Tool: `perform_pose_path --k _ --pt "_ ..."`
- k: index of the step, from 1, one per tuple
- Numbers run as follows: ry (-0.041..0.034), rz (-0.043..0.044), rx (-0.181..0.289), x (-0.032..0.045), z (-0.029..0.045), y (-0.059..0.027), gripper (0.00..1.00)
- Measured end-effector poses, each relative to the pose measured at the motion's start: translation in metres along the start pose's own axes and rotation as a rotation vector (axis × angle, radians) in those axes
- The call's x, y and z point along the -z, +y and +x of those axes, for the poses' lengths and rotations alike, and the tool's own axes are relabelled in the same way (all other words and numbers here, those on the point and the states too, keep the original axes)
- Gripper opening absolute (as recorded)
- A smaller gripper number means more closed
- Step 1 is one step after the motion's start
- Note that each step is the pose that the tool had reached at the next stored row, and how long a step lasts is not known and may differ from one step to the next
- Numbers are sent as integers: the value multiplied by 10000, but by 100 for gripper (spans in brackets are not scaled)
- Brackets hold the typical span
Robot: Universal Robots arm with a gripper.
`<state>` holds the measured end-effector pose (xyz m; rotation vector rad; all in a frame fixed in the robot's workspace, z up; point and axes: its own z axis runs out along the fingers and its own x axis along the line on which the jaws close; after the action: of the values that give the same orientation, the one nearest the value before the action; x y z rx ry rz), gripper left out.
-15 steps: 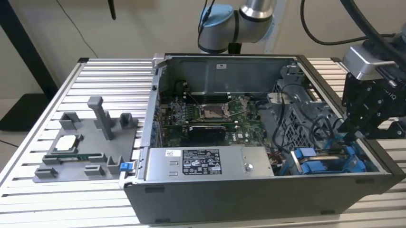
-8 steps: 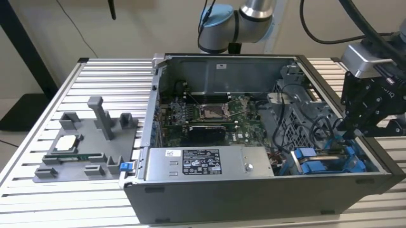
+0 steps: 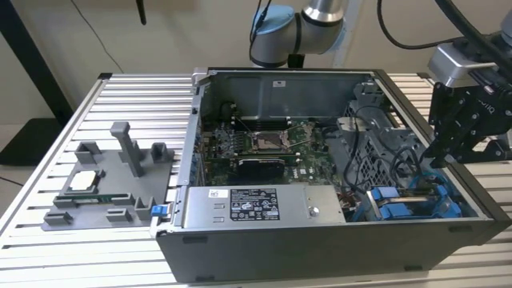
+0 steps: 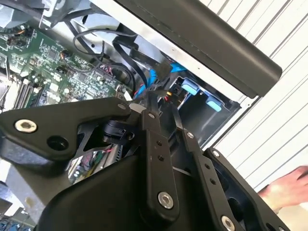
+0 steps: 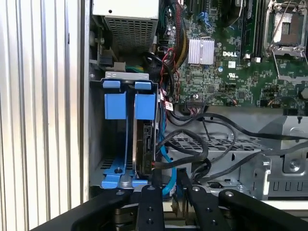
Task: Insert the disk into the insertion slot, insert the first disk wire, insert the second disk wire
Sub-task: 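Insert the second disk wire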
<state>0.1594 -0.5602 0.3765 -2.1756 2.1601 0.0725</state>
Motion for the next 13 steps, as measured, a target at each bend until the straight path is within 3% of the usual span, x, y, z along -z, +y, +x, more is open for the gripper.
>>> perform_pose_path --k 13 --pt "-1 -31 2 0 -78 -188 100"
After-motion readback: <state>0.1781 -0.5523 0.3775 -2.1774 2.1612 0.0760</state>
